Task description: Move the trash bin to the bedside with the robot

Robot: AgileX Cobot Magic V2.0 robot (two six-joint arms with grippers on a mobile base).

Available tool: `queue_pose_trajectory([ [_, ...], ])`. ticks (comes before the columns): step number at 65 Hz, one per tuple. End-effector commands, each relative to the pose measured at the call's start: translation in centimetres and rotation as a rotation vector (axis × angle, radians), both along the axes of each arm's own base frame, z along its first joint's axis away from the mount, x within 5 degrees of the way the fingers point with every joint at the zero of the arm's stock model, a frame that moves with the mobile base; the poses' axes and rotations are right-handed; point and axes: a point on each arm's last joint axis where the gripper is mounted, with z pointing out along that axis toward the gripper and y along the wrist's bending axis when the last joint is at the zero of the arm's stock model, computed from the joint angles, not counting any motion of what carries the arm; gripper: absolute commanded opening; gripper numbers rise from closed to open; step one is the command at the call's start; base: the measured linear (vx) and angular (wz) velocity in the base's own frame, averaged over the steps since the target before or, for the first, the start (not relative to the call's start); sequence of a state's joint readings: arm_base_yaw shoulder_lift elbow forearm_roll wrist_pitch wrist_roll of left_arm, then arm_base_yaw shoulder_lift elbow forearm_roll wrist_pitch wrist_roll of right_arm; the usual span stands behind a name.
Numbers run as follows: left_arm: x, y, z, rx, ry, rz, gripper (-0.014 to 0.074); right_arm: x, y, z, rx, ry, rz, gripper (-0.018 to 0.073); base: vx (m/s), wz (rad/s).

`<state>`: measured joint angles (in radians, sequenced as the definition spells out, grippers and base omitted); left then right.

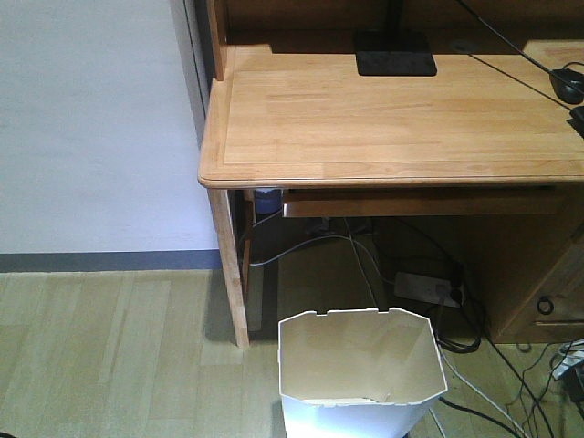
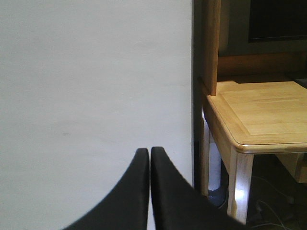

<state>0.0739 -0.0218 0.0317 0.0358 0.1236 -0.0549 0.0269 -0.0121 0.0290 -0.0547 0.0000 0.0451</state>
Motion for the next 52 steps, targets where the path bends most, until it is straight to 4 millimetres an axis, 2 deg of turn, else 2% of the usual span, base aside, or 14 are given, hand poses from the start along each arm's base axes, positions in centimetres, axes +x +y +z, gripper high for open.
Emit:
queue_pose_trajectory([
  [1,-0.1,-0.1,1.5,0.001,-0.103,-0.009,-0.0006,-0.1,0.0,0.0,-0.01,-0.06,0.004,-0.0009,0.0,0.0],
  [16,-0.1,-0.1,1.5,0.001,-0.103,-0.009,-0.0006,-0.1,0.0,0.1,-0.01,-0.067,0.004,-0.0009,0.0,0.0],
  [25,-0.1,-0.1,1.5,0.001,-0.103,-0.009,-0.0006,-0.3,0.1,1.4,-0.007,-0.171,0.009,-0.0009,0.0,0.0],
  [32,-0.1,-0.1,1.5,0.001,-0.103,-0.009,-0.0006,-0.7,0.1,3.4,-0.006,-0.229,0.009,-0.0009,0.0,0.0],
  [40,-0.1,-0.1,1.5,0.001,-0.103,-0.009,-0.0006,-0.5,0.1,6.7,-0.005,-0.255,0.009,-0.0009,0.0,0.0],
  [46,-0.1,-0.1,1.5,0.001,-0.103,-0.009,-0.0006,0.4,0.1,8.9,-0.006,-0.219,0.008,-0.0009,0.0,0.0],
  [52,-0.1,-0.1,1.5,0.001,-0.103,-0.009,-0.0006,1.7,0.1,10.3,-0.008,-0.141,0.005,-0.0009,0.0,0.0],
])
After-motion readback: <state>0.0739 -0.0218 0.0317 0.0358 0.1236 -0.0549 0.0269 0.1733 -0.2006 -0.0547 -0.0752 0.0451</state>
